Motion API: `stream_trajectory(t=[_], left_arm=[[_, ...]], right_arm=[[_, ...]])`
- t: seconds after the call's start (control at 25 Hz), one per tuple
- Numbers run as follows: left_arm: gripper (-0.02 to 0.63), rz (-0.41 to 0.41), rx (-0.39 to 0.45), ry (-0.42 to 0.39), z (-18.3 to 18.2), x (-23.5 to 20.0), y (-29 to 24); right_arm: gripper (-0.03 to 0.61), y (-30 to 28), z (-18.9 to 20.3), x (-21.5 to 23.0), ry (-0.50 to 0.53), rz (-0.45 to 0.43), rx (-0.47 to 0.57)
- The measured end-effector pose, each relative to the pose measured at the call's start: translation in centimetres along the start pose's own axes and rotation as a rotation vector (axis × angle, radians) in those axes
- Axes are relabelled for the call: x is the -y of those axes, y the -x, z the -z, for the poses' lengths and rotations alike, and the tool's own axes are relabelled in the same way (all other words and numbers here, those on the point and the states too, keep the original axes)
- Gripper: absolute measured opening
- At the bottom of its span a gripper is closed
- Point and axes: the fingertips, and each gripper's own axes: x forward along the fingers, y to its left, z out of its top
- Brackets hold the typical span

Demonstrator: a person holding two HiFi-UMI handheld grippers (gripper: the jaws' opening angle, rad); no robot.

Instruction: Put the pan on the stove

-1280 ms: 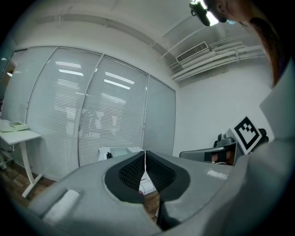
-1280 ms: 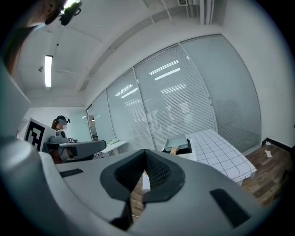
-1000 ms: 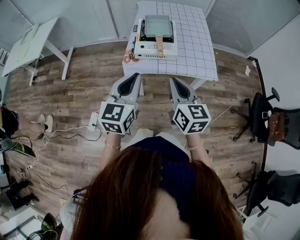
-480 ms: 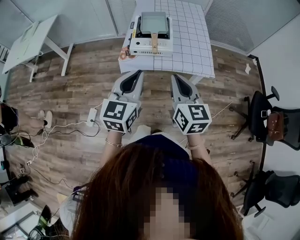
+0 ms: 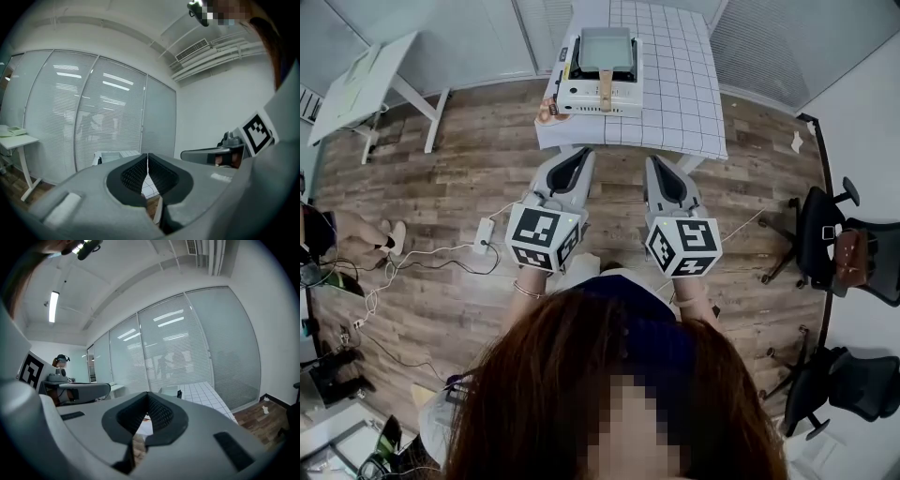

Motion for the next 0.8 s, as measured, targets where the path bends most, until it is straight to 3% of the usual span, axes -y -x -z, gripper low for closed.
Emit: stream_trajectory(t=[0.8], left_arm=[[0.017,-0.006,-0.024,0.004,0.89,0.94,0.66]], right_arm=[[0.008,1.03,0.70,0.06,0.024,0.015,-0.013]])
